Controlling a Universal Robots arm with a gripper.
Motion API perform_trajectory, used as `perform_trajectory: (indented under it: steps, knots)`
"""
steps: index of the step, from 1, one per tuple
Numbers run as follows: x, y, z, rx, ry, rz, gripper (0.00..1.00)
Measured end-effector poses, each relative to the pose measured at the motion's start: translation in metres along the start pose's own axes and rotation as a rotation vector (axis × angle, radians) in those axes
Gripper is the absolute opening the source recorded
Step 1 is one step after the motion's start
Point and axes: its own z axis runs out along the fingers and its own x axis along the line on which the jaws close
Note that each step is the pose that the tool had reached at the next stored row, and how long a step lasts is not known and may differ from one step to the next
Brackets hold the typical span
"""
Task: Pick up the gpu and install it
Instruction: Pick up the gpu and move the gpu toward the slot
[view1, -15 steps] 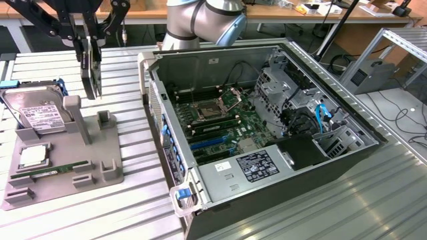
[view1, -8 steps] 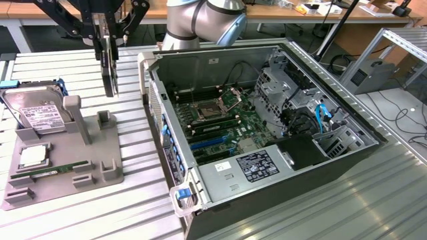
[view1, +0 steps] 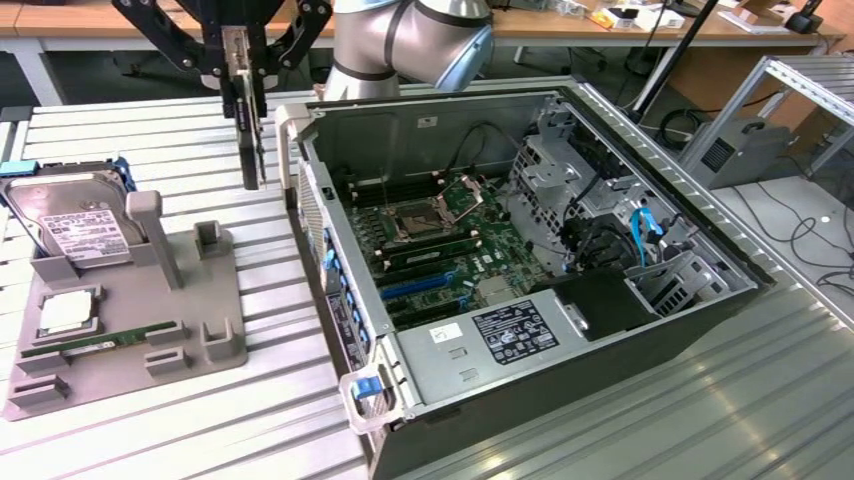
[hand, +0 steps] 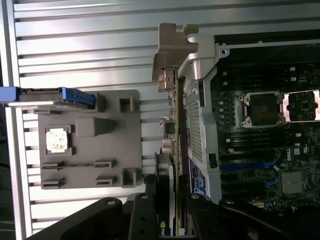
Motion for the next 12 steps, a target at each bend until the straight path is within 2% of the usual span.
perform_trajectory:
  steps: [12]
  knots:
    - [-0.031, 0.0023, 0.0008, 0.0010, -0.0001, 0.000, 0.27]
